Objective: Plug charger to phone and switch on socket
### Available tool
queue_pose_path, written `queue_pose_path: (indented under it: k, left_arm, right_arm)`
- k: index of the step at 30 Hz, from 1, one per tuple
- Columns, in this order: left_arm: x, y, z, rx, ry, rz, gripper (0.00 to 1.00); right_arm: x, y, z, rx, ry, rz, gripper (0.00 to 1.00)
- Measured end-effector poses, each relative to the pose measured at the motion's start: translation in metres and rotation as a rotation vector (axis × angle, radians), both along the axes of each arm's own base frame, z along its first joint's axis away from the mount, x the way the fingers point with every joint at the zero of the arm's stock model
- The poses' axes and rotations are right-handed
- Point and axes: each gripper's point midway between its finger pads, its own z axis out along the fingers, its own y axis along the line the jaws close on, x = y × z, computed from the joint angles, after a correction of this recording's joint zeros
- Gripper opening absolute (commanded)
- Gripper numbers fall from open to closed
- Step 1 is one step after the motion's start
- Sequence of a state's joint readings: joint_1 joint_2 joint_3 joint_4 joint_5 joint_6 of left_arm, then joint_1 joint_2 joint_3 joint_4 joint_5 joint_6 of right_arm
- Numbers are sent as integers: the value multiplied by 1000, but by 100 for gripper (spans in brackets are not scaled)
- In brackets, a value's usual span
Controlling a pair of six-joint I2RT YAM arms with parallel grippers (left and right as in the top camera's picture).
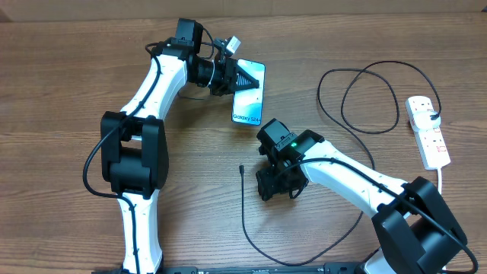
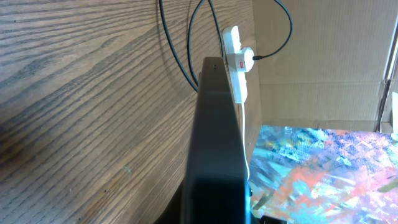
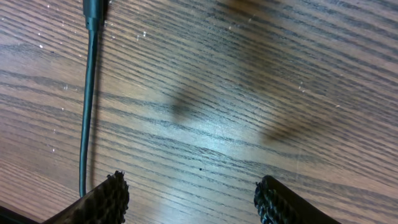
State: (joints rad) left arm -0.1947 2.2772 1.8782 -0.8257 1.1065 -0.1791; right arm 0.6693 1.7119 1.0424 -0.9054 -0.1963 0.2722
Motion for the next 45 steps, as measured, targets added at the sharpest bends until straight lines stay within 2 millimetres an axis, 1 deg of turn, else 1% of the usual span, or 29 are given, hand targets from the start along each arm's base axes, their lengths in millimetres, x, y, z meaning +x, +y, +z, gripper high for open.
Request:
queue_pose_path:
  k: [4,7,10,13,16,20,22,27,28,30,35,39,43,45]
  left_arm:
    - [0,0,0,0,-1,0,4]
    - [0,0,0,0,-1,0,4]
    - [0,0,0,0,-2,0,4]
    - [0,0,0,0,-2,1,4]
    - [2,3,-2,10,-1,10,4]
    - [4,14,-4,22,21,32,4]
    - [6,23,-5,26,37,51,4]
    - [10,46,-8,39,76,100,4]
    - [11,48,-8,41,77,105,4]
    - [12,51,-10,50,78,113,4]
    - [11,49,-11,56,81,110,4]
    - [11,49,-11,56,80,110,4]
    - [11,49,-11,56,80,110,4]
    - [11,49,-11,56,80,110,4]
  right_arm:
    - [0,1,-2,1,9,-12,60]
    - [4,8,-1,19,12,-22,52]
    - [21,25,7,83,-33,-45,46]
    - [38,41,17,144,-78,-88,44]
    - [41,46,13,153,-69,-118,44]
    - [42,50,1,146,-52,-133,44]
    - [44,54,0,158,-62,-136,43]
    - [53,61,3,190,-91,-153,36]
    - [54,62,4,196,-97,-155,34]
    - [56,63,4,201,-101,-160,31]
    - [55,67,4,197,-113,-160,30]
    - [49,73,-5,170,-118,-145,29]
    - [44,75,-14,132,-121,-153,28]
    - [44,75,-15,120,-131,-167,25]
